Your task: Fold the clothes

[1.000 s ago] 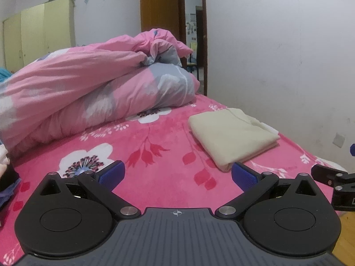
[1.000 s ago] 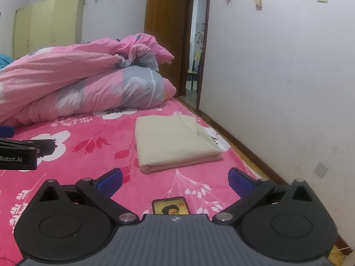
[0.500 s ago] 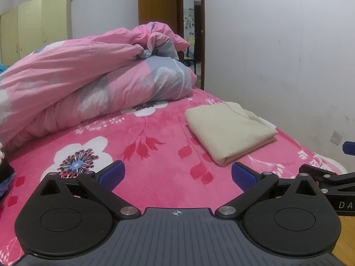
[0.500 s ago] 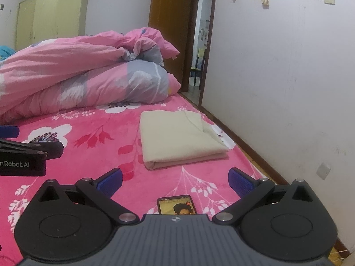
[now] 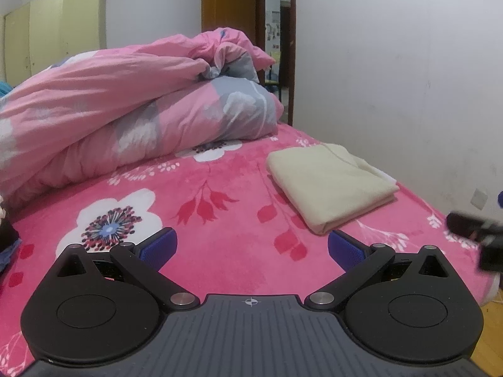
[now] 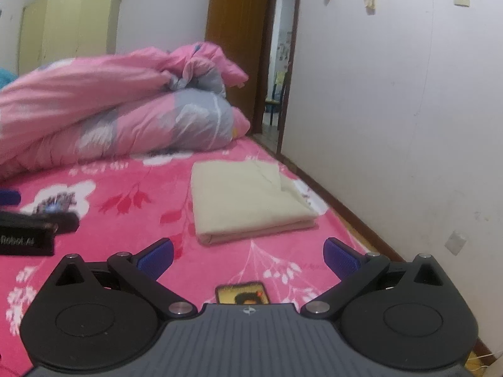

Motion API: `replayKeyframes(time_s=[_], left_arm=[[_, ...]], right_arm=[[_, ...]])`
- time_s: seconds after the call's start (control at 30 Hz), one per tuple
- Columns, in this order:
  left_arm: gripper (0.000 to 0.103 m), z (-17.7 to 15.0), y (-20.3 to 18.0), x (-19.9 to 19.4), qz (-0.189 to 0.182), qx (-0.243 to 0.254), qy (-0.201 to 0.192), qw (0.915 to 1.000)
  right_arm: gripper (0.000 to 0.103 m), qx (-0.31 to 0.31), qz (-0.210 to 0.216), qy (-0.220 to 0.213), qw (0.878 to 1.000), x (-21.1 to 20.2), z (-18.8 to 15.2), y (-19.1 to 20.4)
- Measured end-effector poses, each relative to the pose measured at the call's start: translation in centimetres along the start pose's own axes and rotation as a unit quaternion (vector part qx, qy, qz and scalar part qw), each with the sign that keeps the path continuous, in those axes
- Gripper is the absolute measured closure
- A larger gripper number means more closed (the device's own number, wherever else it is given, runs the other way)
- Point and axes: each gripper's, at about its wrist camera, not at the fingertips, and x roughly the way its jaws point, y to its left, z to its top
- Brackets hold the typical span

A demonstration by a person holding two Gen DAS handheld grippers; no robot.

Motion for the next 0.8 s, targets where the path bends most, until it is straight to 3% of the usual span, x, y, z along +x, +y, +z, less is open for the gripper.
replayKeyframes(time_s=[0.17, 0.3, 0.37, 0.43, 0.5, 0.6, 0.67, 0.73, 0.8], left_arm=[[0.0, -0.2, 1.0, 2.1, -0.013, -0.007, 0.0, 0.9999], [0.0, -1.3, 1.6, 5.5, -0.012, -0.013, 0.021, 0.9996], [0.0, -2.0, 1.9, 7.3, -0.011, -0.016, 0.036, 0.9991], [0.0, -2.6, 2.3, 8.9, -0.011, -0.02, 0.047, 0.9986], [0.0, -3.0, 2.7, 10.2, -0.012, -0.027, 0.054, 0.9981], [0.0, -3.5, 3.4, 12.2, -0.013, -0.04, 0.064, 0.9971], [0.0, -3.3, 3.6, 13.4, -0.027, -0.058, 0.066, 0.9958], [0.0, -2.7, 3.6, 14.8, -0.044, -0.073, 0.068, 0.994], [0.0, -1.5, 3.2, 16.7, -0.056, -0.077, 0.062, 0.9935]], right_arm=[[0.0, 0.031, 0.034, -0.04, 0.998, 1.2, 1.5, -2.6], [0.001, 0.047, 0.039, -0.043, 0.997, 5.4, 2.9, -3.9], [0.007, 0.055, 0.051, -0.022, 0.997, 8.8, 3.5, -3.9], [0.028, 0.059, 0.071, 0.006, 0.996, 12.5, 4.0, -3.0], [0.035, 0.063, 0.1, 0.038, 0.992, 16.3, 4.1, -1.7], [0.06, 0.054, 0.133, 0.08, 0.986, 22.1, 3.8, 0.8], [0.064, 0.041, 0.131, 0.102, 0.985, 25.6, 2.7, 2.0], [0.067, 0.008, 0.092, 0.151, 0.984, 29.7, 0.5, 2.8], [0.069, 0.015, 0.102, 0.154, 0.983, 30.2, -0.1, 1.9]])
